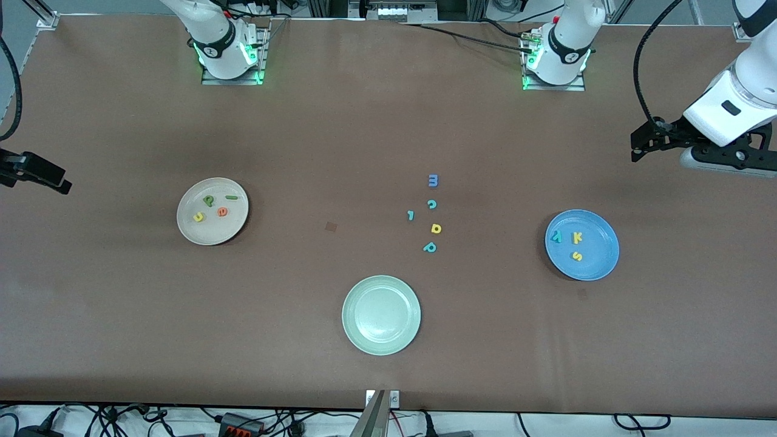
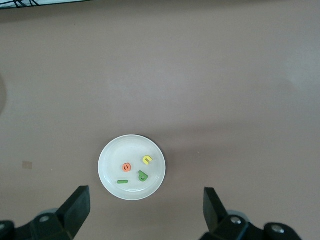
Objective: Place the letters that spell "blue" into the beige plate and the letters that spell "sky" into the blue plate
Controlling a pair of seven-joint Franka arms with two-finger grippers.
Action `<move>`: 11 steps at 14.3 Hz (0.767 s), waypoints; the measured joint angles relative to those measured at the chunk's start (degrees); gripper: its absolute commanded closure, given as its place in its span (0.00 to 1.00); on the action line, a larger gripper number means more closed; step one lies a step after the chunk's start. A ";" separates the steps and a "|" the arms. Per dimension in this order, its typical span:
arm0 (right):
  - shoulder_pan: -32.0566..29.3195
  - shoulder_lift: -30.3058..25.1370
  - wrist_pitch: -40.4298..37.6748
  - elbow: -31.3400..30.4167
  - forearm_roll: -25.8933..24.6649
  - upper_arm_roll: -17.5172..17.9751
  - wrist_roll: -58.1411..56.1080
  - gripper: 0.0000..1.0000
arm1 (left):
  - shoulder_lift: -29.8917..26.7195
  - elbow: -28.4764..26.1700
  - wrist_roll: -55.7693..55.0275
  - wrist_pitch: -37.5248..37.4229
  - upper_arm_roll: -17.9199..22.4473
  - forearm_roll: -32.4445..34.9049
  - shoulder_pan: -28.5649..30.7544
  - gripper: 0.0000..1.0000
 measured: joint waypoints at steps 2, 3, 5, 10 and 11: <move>0.02 0.00 -0.05 0.00 0.00 0.00 0.00 0.00 | 0.00 0.00 0.00 0.00 0.00 0.00 0.00 0.00; 0.04 0.00 -0.05 0.00 0.00 0.01 -0.03 0.00 | 0.00 0.00 0.00 0.00 0.00 0.00 0.00 0.00; 0.32 0.04 -0.22 -0.10 -0.74 0.18 -0.97 0.00 | 0.00 0.00 0.00 0.00 0.00 0.00 0.00 0.00; 2.56 -1.02 1.46 -5.38 -2.15 0.27 -1.22 0.00 | 0.00 0.03 0.00 0.00 0.00 0.00 0.00 0.00; 2.54 -2.21 2.72 -7.73 -2.24 0.26 -1.22 0.00 | 0.00 0.03 0.00 0.00 0.00 0.00 0.00 0.00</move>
